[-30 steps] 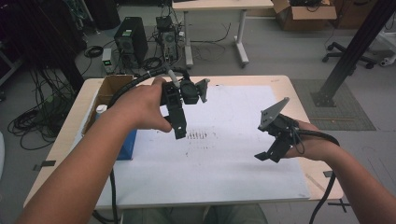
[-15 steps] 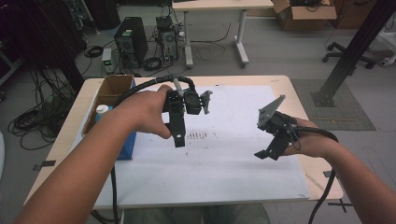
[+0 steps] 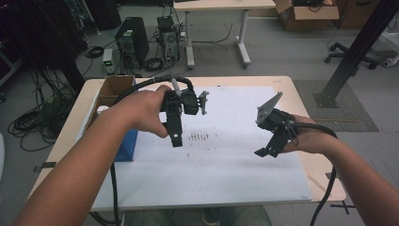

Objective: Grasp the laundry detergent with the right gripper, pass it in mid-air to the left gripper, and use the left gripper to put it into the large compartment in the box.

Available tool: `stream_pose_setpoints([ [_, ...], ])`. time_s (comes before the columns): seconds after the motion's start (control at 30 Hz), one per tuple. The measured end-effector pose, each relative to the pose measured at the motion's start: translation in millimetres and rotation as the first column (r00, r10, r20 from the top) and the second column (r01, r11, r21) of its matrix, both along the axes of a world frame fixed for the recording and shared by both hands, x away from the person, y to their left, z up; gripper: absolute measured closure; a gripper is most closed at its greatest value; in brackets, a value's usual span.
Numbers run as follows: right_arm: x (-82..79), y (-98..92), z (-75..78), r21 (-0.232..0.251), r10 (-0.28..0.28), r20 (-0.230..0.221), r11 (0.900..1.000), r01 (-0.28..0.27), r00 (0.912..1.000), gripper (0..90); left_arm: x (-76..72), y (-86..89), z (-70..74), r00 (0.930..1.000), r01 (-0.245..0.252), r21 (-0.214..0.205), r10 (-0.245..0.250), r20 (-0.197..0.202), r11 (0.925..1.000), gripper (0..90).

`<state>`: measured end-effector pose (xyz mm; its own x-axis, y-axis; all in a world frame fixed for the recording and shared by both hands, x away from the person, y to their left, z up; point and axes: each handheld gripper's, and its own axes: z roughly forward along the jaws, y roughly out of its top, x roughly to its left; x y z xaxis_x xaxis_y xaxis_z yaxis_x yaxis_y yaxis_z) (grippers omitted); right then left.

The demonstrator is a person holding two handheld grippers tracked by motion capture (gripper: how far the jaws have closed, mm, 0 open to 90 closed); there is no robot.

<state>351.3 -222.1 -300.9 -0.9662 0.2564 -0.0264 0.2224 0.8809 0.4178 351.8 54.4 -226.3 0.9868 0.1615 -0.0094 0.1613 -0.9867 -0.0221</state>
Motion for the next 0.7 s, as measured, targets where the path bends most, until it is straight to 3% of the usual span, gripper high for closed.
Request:
stream_pose_setpoints([
  [0.53,-2.5,3.4,0.1,0.004,0.003,0.002,1.0,-0.003,1.0,1.5,-2.8,3.7,2.6,1.0,0.006,-0.012,-0.006,0.003,0.9999,0.2],
  [0.7,-2.0,2.2,0.3,0.005,-0.001,0.003,1.0,0.001,1.0,1.4,-2.1,1.9,-0.8,1.0,0.008,0.005,-0.008,-0.002,1.0,0.2],
])
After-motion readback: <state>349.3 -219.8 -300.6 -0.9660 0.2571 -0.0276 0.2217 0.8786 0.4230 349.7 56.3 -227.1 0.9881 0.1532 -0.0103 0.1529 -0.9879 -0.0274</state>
